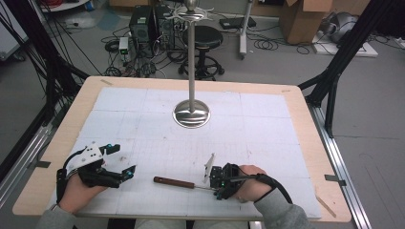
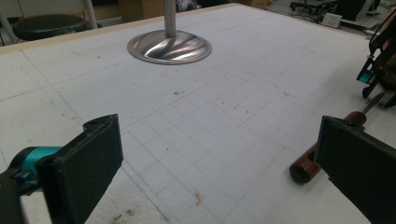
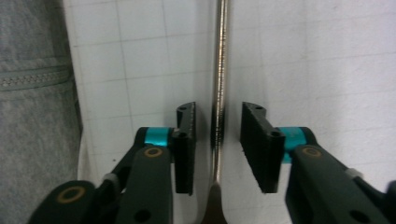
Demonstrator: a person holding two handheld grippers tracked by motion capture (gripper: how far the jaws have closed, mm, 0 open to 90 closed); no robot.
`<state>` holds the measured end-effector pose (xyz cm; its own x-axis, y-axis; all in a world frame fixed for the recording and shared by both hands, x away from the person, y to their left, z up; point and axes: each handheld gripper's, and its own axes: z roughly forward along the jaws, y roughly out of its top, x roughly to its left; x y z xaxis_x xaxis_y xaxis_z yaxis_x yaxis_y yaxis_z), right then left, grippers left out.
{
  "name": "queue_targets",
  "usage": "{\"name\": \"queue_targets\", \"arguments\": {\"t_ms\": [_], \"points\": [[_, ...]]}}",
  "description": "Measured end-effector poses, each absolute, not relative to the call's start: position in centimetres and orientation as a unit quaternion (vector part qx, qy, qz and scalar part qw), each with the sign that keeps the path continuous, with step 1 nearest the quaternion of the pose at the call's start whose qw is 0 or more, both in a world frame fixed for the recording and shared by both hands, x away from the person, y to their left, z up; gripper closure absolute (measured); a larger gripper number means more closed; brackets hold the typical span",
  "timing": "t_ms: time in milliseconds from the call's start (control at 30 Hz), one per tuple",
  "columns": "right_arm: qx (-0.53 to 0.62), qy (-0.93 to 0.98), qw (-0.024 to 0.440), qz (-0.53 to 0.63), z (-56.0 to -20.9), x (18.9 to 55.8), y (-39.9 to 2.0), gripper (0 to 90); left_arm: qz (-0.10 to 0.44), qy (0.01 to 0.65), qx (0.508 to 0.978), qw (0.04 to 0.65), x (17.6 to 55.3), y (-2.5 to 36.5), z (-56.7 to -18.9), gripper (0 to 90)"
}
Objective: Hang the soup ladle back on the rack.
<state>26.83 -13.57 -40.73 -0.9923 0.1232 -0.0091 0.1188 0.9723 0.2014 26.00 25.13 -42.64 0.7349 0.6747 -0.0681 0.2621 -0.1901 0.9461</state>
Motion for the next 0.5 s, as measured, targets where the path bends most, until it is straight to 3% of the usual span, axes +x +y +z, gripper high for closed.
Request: {"name": "queue_targets", "arguments": {"t_ms": [267, 500], "points": [[0.073, 0.992, 0.002, 0.1, -40.77, 27.03, -13.82, 80.7, 0.185, 0.313, 0.749, 0.554, 26.0, 25.11, -42.65, 1.7], [0.08, 0.992, 0.006, 0.097, -40.77, 26.95, -13.75, 84.0, 0.184, 0.313, 0.75, 0.553, 26.01, 25.08, -42.67, 1.7]]}}
